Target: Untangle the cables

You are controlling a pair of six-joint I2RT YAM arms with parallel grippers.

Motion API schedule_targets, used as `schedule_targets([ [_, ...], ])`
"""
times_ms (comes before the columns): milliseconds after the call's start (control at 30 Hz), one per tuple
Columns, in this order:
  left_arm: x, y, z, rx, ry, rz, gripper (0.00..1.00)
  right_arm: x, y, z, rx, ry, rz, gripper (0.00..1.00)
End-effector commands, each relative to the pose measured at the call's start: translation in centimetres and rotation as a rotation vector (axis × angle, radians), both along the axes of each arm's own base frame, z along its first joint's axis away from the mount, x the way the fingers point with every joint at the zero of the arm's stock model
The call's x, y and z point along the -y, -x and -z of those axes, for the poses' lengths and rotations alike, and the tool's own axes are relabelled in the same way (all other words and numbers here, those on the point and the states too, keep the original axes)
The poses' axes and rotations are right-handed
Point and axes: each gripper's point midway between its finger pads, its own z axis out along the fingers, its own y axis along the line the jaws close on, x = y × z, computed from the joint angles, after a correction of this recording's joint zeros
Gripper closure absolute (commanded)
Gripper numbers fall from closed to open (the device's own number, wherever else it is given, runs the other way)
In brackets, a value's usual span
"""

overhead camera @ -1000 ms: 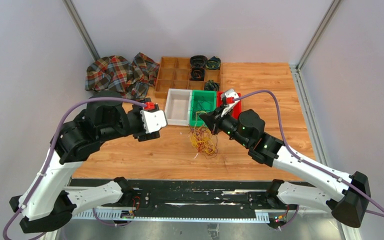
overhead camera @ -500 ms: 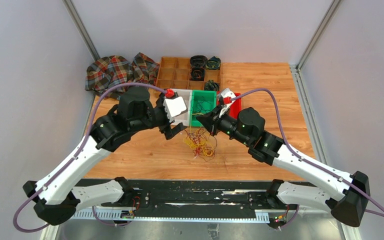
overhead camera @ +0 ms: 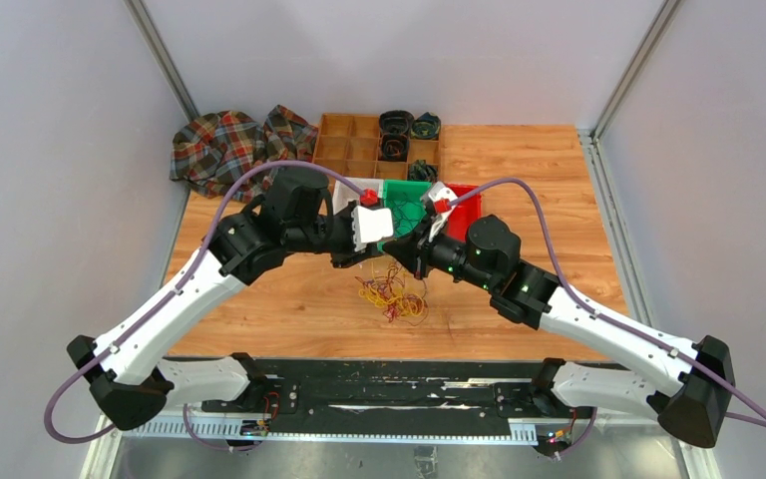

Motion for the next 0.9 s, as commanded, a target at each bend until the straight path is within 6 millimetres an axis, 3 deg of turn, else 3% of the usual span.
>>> schedule_targets([
  [0, -0.4, 0.7, -0.1, 0.052, -0.057, 0.091, 0.63, -0.7, 1.3, -1.8, 0.020, -0.045, -0.056, 0.99],
  [100, -0.1, 0.3, -1.0, 0.075, -0.031, 0.074, 0.84, -1.1, 1.6, -1.6, 0.011, -0.043, -0.077, 0.99],
  [233, -0.3, -0.5, -1.8, 0.094, -0.018, 0.028, 0.98, -1.3, 1.7, -1.1, 0.002, -0.034, -0.080, 0.99],
  [367, -0.6, -0.5, -3.8, 0.098, 0.036, -0.020, 0.99, -1.1, 1.2, -0.8, -0.007, -0.048, -0.046, 0.92],
  [533, -0.4, 2.7, -6.4, -0.014, 0.121, 0.046, 0.99, -1.4, -0.4, -0.8, -0.018, -0.087, 0.031, 0.78],
  [700, -0.8, 5.0, -7.2, -0.091, 0.123, 0.110, 1.00, -2.1, -1.8, -0.2, -0.030, -0.097, 0.078, 0.77],
  [867, -1.3, 5.3, -9.4, -0.041, 0.148, 0.106, 1.00, -2.8, -2.2, 1.3, -0.058, -0.087, 0.087, 0.76],
])
